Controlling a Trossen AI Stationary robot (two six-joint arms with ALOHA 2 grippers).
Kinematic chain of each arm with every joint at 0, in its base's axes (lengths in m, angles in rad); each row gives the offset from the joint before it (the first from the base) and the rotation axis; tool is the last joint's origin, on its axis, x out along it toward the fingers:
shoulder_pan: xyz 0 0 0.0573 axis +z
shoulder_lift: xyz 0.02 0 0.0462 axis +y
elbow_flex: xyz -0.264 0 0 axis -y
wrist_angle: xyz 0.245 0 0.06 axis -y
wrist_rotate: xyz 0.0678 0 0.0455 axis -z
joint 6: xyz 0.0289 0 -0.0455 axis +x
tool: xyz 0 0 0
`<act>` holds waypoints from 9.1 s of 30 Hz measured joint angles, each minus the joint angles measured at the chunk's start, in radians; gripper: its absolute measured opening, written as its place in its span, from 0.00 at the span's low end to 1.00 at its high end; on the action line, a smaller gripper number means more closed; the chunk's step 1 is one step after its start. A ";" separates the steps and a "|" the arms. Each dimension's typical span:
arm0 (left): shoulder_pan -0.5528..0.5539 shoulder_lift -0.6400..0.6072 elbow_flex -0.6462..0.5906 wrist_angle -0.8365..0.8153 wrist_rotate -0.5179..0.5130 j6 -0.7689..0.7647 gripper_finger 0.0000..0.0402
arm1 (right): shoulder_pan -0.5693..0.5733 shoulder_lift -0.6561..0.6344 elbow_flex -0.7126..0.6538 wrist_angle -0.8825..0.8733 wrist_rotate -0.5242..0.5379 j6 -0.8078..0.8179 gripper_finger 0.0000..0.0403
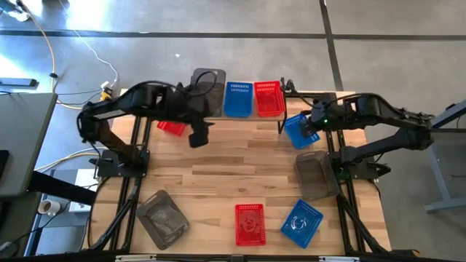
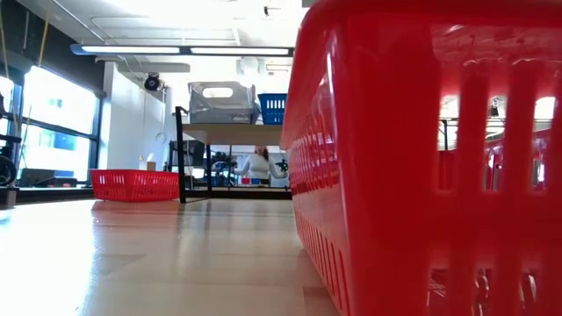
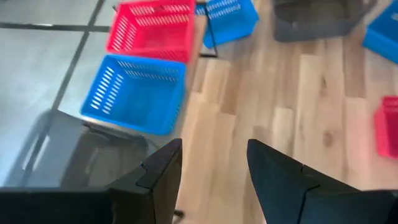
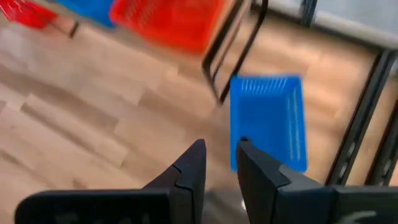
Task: Stack baskets on shelf by color
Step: Stack the right black bin on top of the black bin on the shelf
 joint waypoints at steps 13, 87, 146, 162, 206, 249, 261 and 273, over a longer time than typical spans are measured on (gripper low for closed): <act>-0.097 -0.178 -0.346 0.146 0.020 -0.107 0.43 | 0.174 0.000 -0.187 -0.003 -0.340 0.238 0.19; -0.173 -0.181 -0.427 0.196 0.045 -0.266 0.43 | 0.840 0.079 -0.727 0.236 -0.554 1.172 0.30; -0.320 -0.049 -0.427 0.569 0.040 -0.177 0.43 | 0.486 0.523 0.197 0.028 0.156 0.637 0.00; -0.344 0.034 -0.426 0.593 -0.025 -0.152 0.43 | 0.393 0.580 0.189 0.246 0.219 0.497 0.00; -0.319 0.165 -0.427 0.490 -0.026 -0.040 0.02 | 0.331 0.604 0.188 0.415 0.179 0.274 0.06; -0.164 -0.207 -0.427 0.208 -0.091 0.219 0.00 | 0.310 0.555 0.635 0.265 0.420 -0.283 0.39; 0.094 -0.252 -0.377 0.145 -0.046 0.519 0.00 | 0.247 0.555 0.635 0.191 0.407 -0.268 0.39; 0.376 -0.237 -0.354 0.114 0.200 0.709 0.00 | 0.154 0.555 0.635 0.183 0.345 -0.319 0.39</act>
